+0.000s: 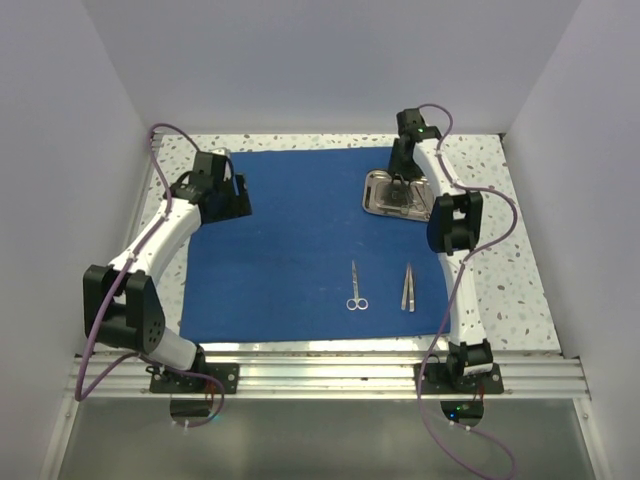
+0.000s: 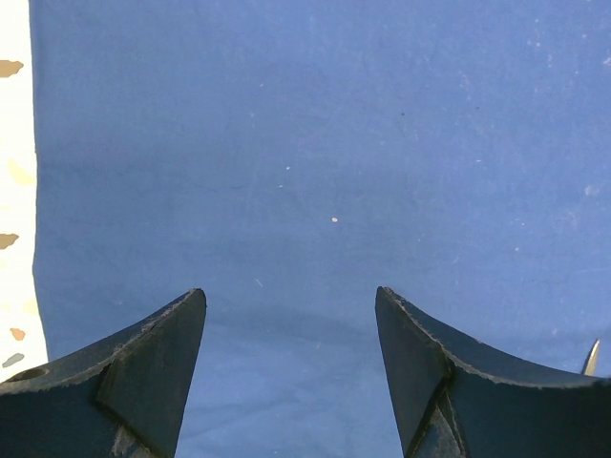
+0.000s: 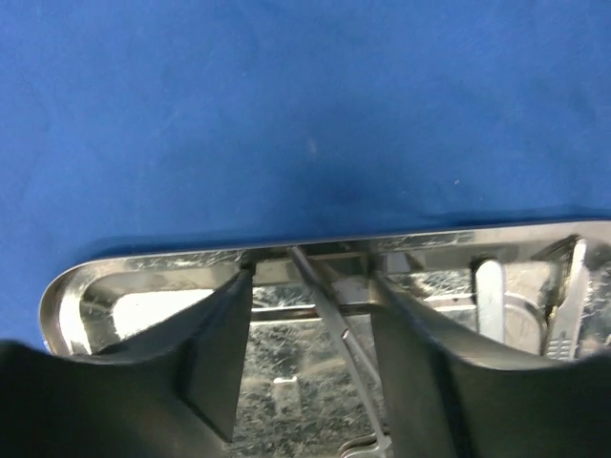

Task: Open and lay out the surgical kit
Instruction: Pick up the medical item from the container.

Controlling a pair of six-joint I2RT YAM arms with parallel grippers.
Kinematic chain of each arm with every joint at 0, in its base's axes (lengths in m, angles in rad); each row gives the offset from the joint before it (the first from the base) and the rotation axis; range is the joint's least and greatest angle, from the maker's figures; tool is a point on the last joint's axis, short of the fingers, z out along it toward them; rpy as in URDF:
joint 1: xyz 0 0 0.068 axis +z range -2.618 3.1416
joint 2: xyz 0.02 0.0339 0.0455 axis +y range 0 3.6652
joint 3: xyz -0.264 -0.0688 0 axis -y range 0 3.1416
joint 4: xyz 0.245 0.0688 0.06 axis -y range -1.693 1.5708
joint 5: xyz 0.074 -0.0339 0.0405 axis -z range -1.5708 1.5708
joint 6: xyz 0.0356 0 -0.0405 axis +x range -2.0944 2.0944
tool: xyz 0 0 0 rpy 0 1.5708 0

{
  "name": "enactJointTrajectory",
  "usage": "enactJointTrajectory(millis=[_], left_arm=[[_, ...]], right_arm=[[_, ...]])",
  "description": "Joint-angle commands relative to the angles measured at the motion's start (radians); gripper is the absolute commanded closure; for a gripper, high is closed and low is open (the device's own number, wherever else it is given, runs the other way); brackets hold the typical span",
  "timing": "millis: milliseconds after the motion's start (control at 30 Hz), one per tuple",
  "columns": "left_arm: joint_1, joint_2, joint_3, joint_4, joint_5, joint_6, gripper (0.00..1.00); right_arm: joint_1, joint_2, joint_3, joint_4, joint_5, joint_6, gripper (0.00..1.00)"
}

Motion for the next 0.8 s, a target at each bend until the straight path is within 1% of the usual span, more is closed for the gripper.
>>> enactJointTrajectory(millis=[0, 33, 100, 133, 200, 233, 267, 433, 533, 667, 767], left_arm=[[0.014, 0.003, 0.041, -0.013, -0.030, 0.029, 0.25], [0.017, 0.003, 0.038, -0.013, -0.032, 0.028, 0.25], [0.024, 0.004, 0.038, -0.013, -0.032, 0.026, 0.25], [0.026, 0.007, 0.038, -0.013, -0.032, 0.024, 0.25], [0.032, 0.007, 0.038, -0.013, -0.032, 0.024, 0.25], [0.034, 0.007, 0.036, -0.011, -0.032, 0.024, 0.25], [0.037, 0.007, 0.036, -0.013, -0.032, 0.023, 0.25], [0.038, 0.010, 0.039, -0.013, -0.021, 0.026, 0.25], [0.038, 0.007, 0.039, -0.011, -0.015, 0.027, 0.25], [0.037, -0.008, 0.035, -0.014, -0.007, 0.026, 0.26], [0.038, -0.025, 0.019, -0.008, -0.003, 0.027, 0.26]], right_arm=[[-0.012, 0.041, 0.031, 0.025, 0.004, -0.013, 0.49], [-0.012, 0.046, 0.031, 0.022, 0.005, -0.015, 0.56], [-0.010, 0.061, 0.029, 0.011, 0.006, -0.018, 0.62], [-0.010, 0.064, 0.023, 0.007, 0.002, -0.019, 0.71], [-0.007, 0.068, 0.009, 0.001, -0.004, -0.022, 0.82], [-0.007, 0.074, 0.006, -0.003, -0.013, -0.021, 0.95], [-0.007, 0.078, 0.006, -0.007, -0.016, -0.019, 0.99], [-0.003, 0.094, 0.011, 0.000, -0.066, 0.004, 1.00], [0.008, 0.088, 0.009, 0.019, -0.122, 0.025, 1.00], [0.017, 0.045, -0.009, 0.052, -0.146, 0.045, 1.00], [0.016, -0.026, -0.029, 0.062, -0.166, 0.054, 1.00]])
